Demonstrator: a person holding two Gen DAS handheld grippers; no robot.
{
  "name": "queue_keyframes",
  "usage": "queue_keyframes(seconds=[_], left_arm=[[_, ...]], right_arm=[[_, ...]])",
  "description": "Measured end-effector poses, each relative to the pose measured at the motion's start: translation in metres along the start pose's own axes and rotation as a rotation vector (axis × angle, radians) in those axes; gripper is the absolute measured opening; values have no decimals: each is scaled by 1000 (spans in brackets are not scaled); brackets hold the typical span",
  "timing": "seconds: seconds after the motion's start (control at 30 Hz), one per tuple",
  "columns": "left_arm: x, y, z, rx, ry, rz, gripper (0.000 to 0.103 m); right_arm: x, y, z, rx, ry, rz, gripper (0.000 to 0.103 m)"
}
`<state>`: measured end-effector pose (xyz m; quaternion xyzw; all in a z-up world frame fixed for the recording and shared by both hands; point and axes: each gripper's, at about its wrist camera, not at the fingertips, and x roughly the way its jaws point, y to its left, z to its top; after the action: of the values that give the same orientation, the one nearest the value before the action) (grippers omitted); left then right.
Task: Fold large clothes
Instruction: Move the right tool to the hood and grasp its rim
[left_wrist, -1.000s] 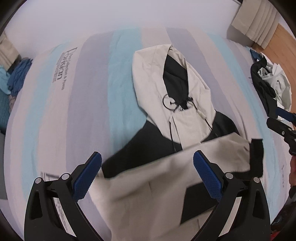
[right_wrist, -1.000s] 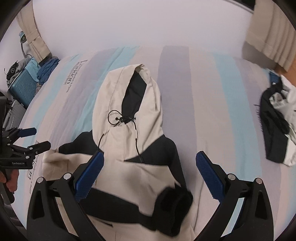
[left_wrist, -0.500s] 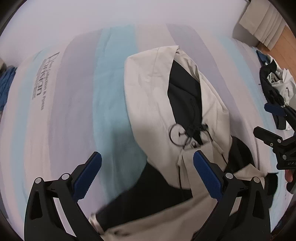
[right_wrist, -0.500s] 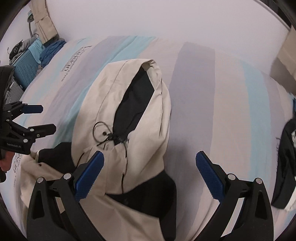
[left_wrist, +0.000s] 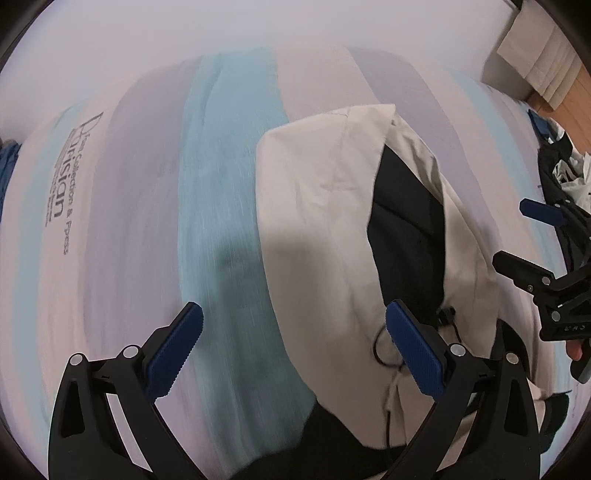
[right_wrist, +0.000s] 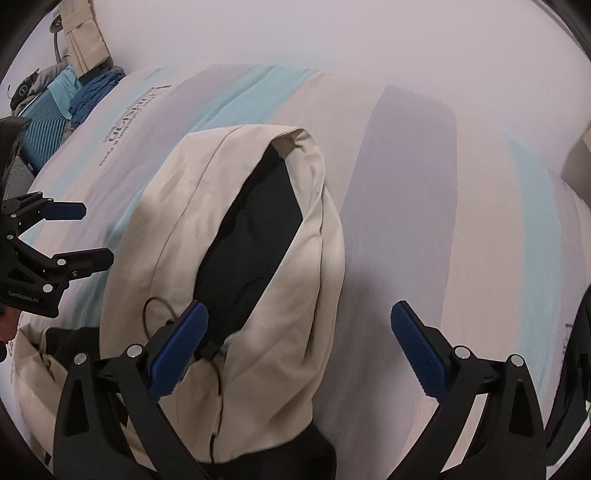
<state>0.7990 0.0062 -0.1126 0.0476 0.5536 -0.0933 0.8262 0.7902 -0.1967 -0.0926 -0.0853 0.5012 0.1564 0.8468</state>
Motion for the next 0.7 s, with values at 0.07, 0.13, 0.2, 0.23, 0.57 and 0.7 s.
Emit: queue_keyframes(seconds=[0.07, 0.13, 0.2, 0.23, 0.57, 0.7], left_arm=[[4, 2, 5, -5, 0, -7, 97], [10, 5, 11, -8, 0, -11, 97], [16, 7, 15, -7, 7, -6, 97], [18, 8, 18, -8, 8, -5, 97], [53, 16, 47, -10, 50, -25, 97], [63, 19, 58, -25, 63, -58, 97]], right_arm=[[8, -4, 5, 6, 6, 0, 96], [14, -6, 10, 0, 10, -2, 95], [22, -9, 16, 0, 15, 3, 95], [25, -11, 19, -1, 17, 7, 95], [59, -46, 58, 62, 81, 136, 95], [76, -59, 69, 126, 135, 206, 95]])
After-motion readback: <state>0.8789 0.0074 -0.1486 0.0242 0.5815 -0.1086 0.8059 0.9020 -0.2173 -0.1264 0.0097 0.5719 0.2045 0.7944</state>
